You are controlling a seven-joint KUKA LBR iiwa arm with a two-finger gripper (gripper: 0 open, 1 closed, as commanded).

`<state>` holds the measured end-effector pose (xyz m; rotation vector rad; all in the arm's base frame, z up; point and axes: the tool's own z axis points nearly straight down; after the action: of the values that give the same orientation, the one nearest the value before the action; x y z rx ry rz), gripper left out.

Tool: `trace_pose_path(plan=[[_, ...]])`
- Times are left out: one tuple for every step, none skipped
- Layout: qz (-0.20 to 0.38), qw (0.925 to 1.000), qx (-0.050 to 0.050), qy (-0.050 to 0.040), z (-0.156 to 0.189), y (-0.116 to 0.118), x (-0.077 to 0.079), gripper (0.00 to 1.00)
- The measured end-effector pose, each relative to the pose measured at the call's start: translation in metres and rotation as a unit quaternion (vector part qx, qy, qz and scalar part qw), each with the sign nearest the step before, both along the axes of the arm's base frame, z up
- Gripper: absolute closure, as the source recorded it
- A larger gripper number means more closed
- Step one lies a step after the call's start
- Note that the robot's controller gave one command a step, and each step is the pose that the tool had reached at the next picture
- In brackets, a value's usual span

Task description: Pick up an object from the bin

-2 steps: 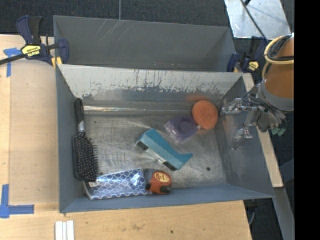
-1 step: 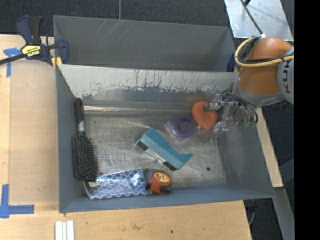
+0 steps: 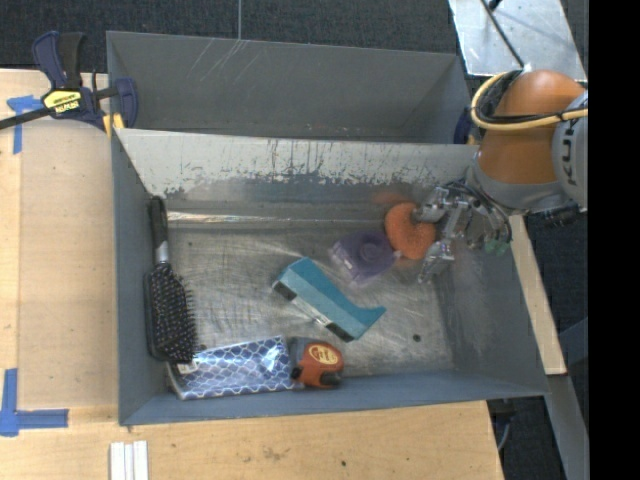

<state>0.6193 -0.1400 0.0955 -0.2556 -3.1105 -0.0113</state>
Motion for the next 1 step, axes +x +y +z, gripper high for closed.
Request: trace_pose_path(plan=[[-0.2,0.9798,-0.006,-0.0053,0.0092,0.0111,0.0017,0.0]])
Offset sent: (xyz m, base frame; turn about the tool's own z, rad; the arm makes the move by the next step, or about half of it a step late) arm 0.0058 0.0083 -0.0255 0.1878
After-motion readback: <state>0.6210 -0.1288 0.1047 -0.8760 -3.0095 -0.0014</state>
